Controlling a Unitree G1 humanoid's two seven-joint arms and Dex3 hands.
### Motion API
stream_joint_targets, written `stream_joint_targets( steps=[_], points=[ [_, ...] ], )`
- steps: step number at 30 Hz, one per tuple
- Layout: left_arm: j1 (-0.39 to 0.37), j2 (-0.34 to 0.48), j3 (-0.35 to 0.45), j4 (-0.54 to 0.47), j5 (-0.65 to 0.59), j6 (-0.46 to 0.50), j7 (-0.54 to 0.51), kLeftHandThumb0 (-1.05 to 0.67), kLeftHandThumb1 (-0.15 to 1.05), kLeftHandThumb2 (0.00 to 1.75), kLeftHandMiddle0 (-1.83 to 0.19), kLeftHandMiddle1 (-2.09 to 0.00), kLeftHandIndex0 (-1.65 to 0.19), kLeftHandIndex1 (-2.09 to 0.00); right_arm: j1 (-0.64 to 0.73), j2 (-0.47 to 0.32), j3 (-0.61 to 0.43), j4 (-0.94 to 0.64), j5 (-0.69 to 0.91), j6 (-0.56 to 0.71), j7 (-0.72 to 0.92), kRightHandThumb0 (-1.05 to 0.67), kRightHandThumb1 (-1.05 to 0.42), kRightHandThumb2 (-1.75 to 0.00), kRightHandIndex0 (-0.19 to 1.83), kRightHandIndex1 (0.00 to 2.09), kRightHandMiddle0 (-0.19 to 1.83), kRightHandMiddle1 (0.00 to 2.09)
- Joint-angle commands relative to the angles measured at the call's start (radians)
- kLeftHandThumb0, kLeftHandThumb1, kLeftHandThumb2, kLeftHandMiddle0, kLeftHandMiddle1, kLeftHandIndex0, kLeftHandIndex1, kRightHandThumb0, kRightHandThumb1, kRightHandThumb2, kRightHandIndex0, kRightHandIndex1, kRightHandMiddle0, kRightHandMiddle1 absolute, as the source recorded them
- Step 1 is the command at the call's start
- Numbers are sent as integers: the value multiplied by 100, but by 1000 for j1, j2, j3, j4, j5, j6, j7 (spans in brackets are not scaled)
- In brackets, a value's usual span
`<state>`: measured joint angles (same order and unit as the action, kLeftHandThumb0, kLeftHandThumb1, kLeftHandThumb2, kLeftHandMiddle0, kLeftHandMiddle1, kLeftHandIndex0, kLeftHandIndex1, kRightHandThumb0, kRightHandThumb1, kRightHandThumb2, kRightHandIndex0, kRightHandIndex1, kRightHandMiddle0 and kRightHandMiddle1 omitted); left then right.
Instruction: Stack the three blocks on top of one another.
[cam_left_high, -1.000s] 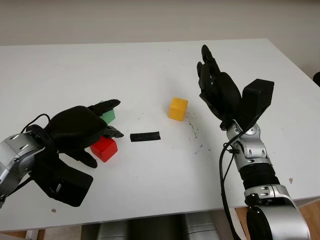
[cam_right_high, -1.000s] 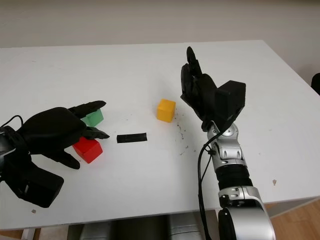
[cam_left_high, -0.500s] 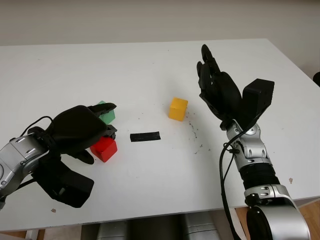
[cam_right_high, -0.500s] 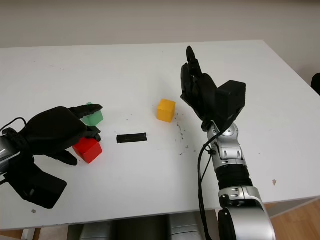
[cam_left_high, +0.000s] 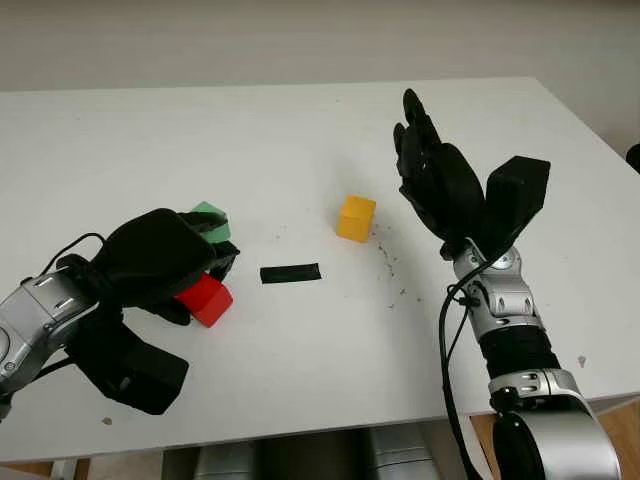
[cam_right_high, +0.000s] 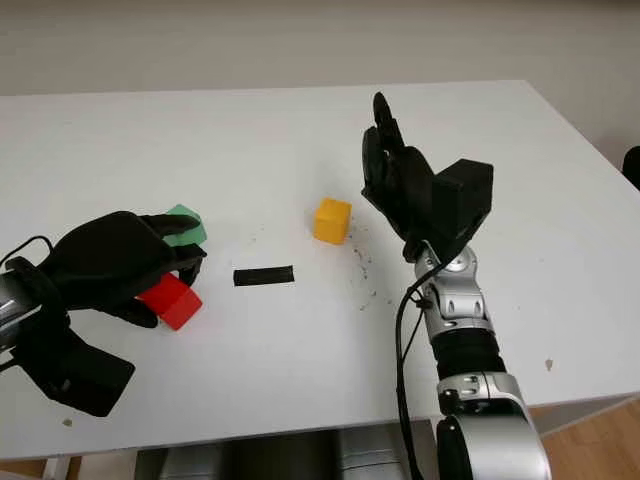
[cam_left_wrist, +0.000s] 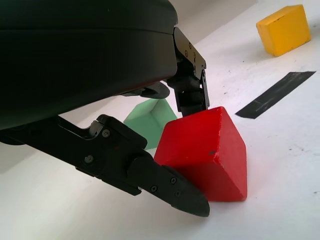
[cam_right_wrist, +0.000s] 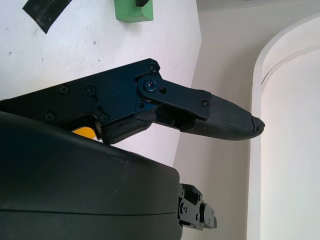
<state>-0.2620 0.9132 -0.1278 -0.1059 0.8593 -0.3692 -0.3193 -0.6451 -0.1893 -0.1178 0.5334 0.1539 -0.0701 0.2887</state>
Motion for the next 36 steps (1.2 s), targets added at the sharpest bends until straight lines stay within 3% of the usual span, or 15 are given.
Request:
stream_joint_targets(
  steps=[1,7,17,23,27,36],
  points=[
    [-4,-25,27,-3,-69,7,-6,-44,92,6,-31,-5,-44,-154,-3,-7,-4,-27,1,5,-2,-78,-105,-73,-19,0,-19,0],
    [-3,-51,56,-32,-178,57,-36,-45,95,6,-29,-5,-35,-168,0,-6,-2,-33,5,17,6,-77,-105,-75,-19,0,-19,0],
    [-52,-53,78,-106,-219,131,-96,-44,95,6,-27,-5,-38,-155,-2,-6,2,-31,-4,12,1,-75,-105,-75,-19,0,-19,0],
    [-187,-56,33,-28,-235,117,-180,-42,93,5,-28,-5,-41,-152,-5,2,4,-37,-3,9,-8,-74,-105,-74,-19,0,-19,0],
    [-267,-100,4,28,-274,146,-227,-41,94,5,-28,-5,-44,-145,2,7,7,-54,-3,16,-16,-74,-105,-74,-19,0,-19,0],
    [-372,-176,-85,186,-228,122,-194,-41,94,5,-26,-5,-44,-143,4,4,8,-61,-5,15,-20,-72,-105,-72,-19,0,-19,0]
  ],
)
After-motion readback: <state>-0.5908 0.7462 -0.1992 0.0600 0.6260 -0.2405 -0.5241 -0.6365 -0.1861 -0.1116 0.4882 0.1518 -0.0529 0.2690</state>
